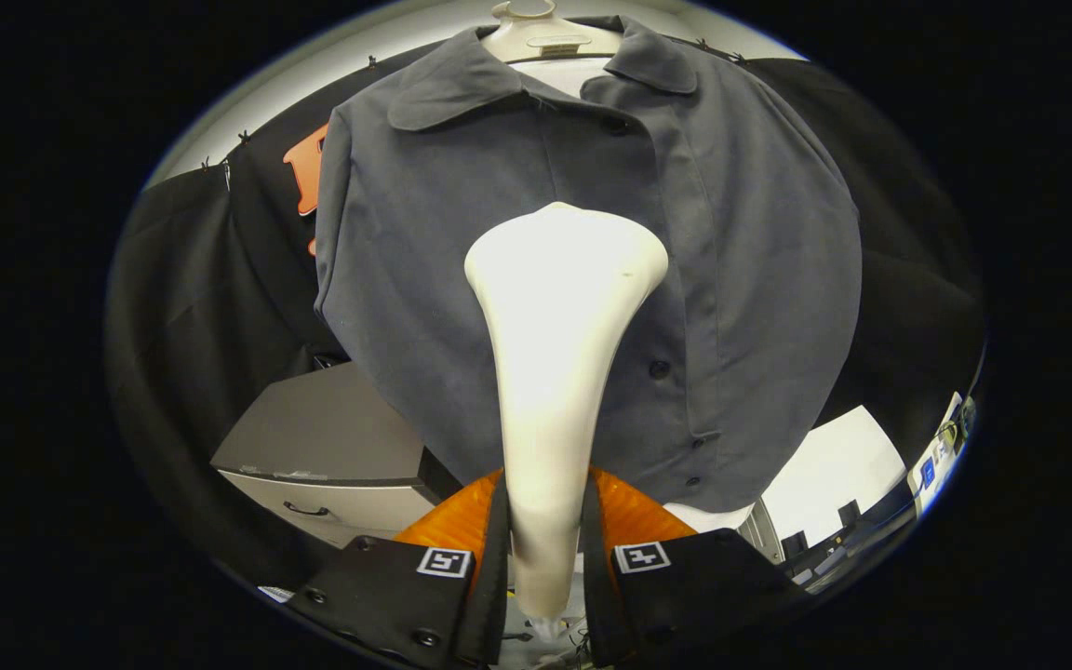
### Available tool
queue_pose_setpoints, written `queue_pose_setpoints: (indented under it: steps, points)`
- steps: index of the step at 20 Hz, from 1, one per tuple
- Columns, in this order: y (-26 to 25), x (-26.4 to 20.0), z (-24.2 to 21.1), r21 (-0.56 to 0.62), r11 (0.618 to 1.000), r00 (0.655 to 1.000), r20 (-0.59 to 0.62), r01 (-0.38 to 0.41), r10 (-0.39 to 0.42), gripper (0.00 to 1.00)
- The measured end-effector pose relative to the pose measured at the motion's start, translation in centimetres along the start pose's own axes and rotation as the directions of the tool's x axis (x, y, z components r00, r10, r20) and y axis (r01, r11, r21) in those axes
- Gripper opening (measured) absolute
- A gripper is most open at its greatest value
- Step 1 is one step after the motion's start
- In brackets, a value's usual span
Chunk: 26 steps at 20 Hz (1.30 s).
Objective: Iron the clothes twice with a garment steamer, once on the left side and once on the right side.
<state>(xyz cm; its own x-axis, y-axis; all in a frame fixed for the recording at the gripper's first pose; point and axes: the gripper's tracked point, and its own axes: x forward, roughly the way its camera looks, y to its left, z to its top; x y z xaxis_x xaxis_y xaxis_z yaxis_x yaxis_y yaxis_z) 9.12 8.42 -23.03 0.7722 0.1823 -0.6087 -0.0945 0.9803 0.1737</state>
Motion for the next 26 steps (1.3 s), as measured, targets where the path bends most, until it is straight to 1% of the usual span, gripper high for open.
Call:
queue_pose_setpoints:
  steps: [10, 26]
  points:
    - [-0.8, 1.7, -4.9, 0.006, 1.0, 0.997, -0.077, 0.017, -0.017, 0.42]
    - [-3.0, 4.6, -13.6, 0.037, 0.997, 0.975, -0.216, 0.063, -0.053, 0.42]
